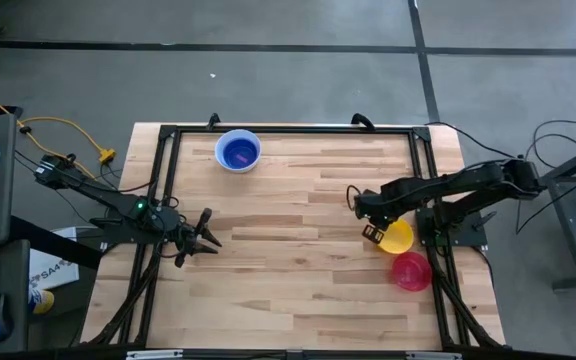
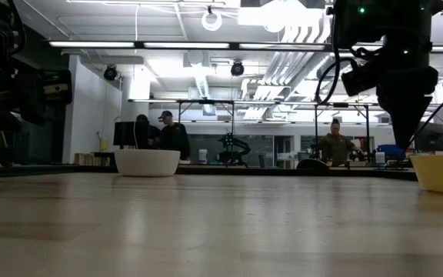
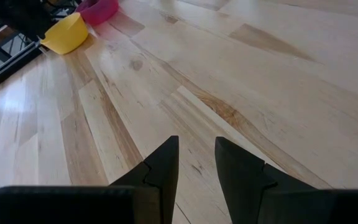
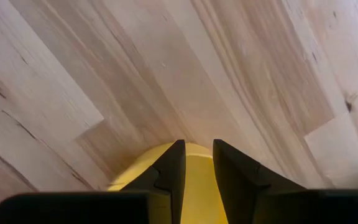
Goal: Nest bowls inside each other
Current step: Stack the yellow bowl on top of the violet bowl
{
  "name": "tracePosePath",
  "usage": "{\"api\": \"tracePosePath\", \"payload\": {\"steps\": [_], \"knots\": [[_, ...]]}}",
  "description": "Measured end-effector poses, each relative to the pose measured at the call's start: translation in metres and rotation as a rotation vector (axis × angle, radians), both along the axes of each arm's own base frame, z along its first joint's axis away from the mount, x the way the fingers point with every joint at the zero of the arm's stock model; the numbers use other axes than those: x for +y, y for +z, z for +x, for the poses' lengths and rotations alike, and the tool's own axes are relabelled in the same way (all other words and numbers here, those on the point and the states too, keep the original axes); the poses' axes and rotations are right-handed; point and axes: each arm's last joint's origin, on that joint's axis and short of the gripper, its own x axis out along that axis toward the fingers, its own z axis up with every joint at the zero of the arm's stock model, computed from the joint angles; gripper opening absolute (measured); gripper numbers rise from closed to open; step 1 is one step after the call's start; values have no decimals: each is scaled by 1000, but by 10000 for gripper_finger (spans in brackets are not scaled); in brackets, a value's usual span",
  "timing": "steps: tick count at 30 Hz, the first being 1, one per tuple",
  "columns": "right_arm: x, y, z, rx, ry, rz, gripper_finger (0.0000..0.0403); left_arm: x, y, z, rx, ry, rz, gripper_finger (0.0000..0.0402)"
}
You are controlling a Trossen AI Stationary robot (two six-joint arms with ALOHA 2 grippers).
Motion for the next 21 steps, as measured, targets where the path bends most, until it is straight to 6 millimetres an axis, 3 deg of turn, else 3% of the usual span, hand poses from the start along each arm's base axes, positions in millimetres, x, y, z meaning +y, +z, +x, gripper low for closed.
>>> {"api": "tracePosePath", "payload": {"steps": [21], "knots": [[1, 0, -6, 68, 109, 23, 75, 0, 0, 0, 0, 0, 0, 104]]}}
